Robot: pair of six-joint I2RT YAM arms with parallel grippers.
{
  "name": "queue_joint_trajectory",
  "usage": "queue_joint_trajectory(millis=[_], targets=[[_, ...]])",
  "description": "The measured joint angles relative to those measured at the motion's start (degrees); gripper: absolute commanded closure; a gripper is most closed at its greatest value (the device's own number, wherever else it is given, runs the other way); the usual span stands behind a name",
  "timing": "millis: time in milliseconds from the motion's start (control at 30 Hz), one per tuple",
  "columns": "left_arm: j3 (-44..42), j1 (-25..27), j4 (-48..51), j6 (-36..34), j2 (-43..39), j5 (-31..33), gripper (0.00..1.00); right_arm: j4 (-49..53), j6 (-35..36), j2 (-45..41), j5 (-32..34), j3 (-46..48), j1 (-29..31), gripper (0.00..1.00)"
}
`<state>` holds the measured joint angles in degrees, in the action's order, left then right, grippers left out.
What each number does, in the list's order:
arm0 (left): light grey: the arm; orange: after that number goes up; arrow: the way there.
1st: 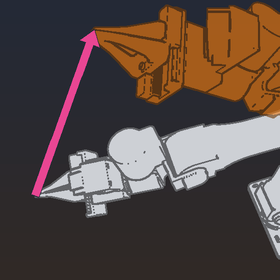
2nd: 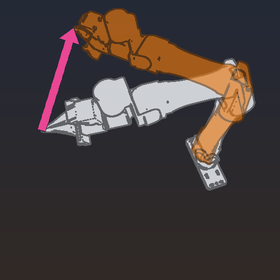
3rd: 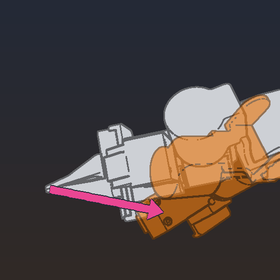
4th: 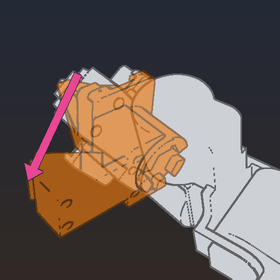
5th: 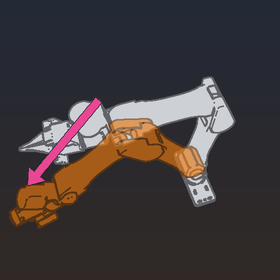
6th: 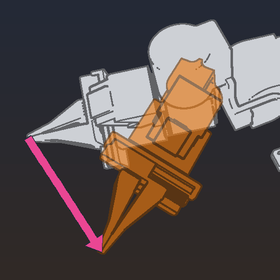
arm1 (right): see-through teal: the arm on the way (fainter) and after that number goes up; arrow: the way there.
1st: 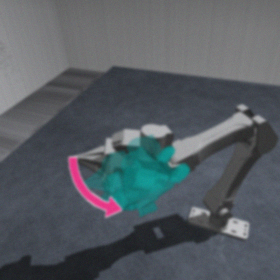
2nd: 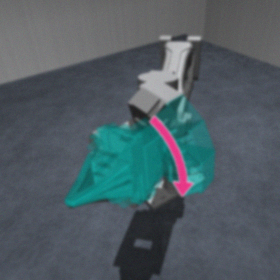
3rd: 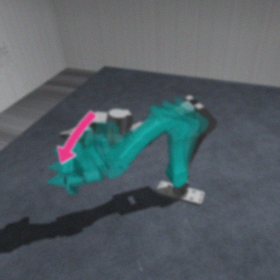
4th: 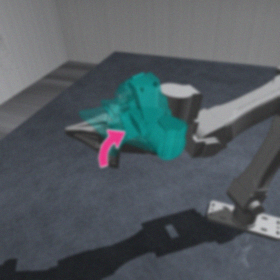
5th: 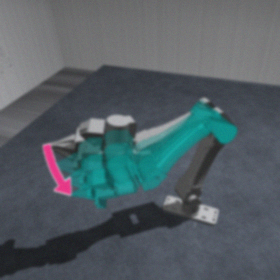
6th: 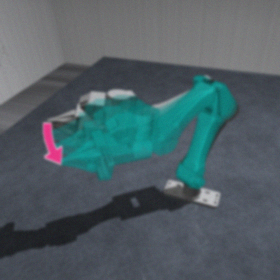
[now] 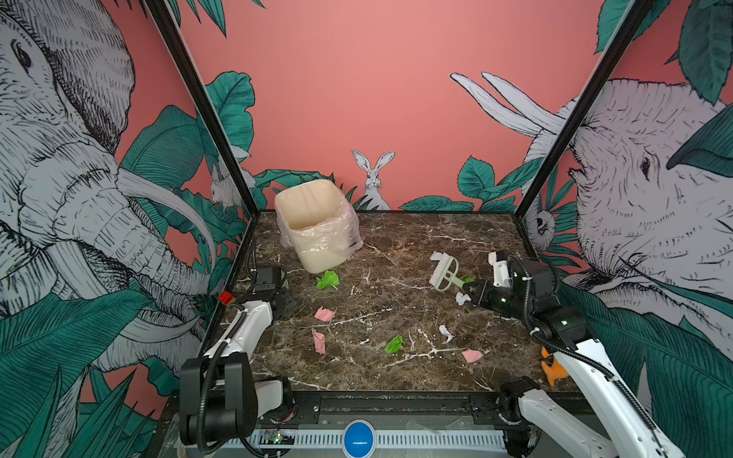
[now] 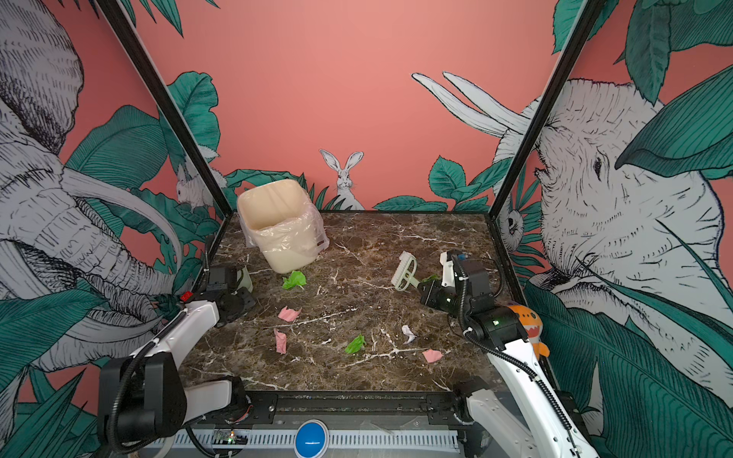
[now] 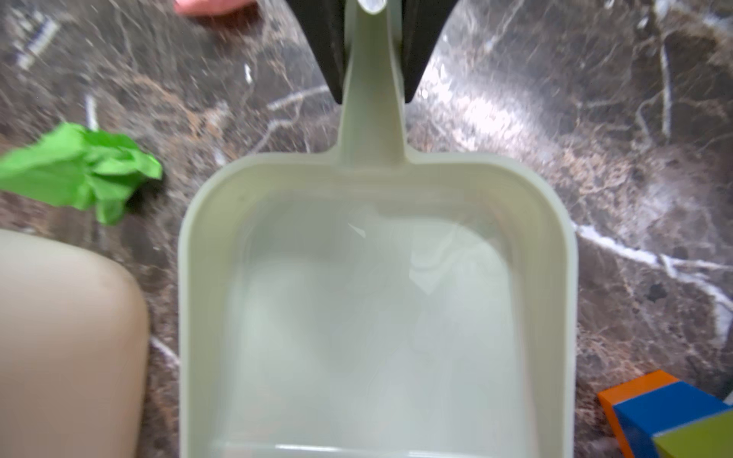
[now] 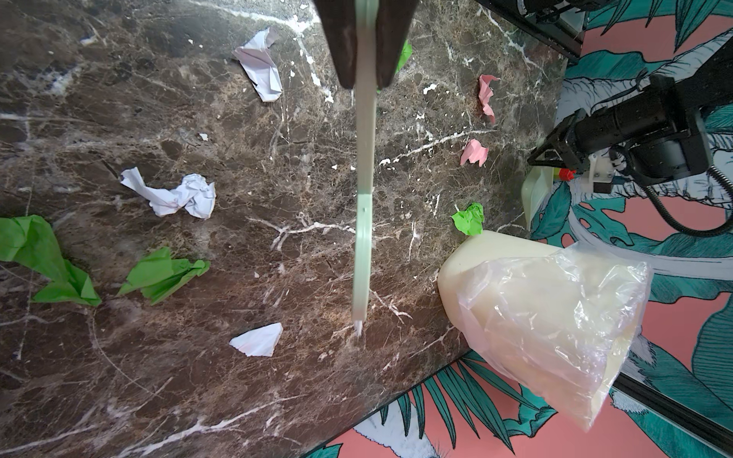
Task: Sweep away the paper scraps from the table
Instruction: 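Lift the dustpan off the table with the left gripper, then carry the dustpan toward the table center and set it down with the left gripper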
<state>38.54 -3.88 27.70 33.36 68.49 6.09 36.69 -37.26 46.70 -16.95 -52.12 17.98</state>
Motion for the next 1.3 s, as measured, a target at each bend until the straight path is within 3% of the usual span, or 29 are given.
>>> queue_joint_trajectory(millis=[100, 467, 600, 867, 1100, 1300], targets=[[1.1, 1.4, 3.7, 0.0, -2.6, -0.7, 0.87, 0.0, 0.2, 0.5, -0.3, 0.0, 0.0, 1.00], [5.1, 14.6, 17.5, -0.5, -11.7, -2.8, 0.86, 1.0, 1.8, 3.0, -1.2, -1.2, 0.0, 1.00], [8.5, 21.9, 24.0, -1.9, -13.2, -3.4, 0.86, 2.1, 2.4, 3.2, -1.5, -1.6, 0.0, 1.00], [12.4, 36.5, 31.3, -5.6, -13.0, -5.0, 0.87, 6.9, 3.9, 4.4, -1.7, -3.0, 0.0, 1.00], [14.1, 48.2, 31.0, -10.0, -9.5, -6.9, 0.87, 13.6, 6.7, 5.0, -0.6, -7.0, 0.0, 1.00], [17.2, 55.2, 28.0, -14.8, -3.3, -6.9, 0.87, 19.4, 7.4, 4.3, 1.8, -8.5, 0.0, 1.00]])
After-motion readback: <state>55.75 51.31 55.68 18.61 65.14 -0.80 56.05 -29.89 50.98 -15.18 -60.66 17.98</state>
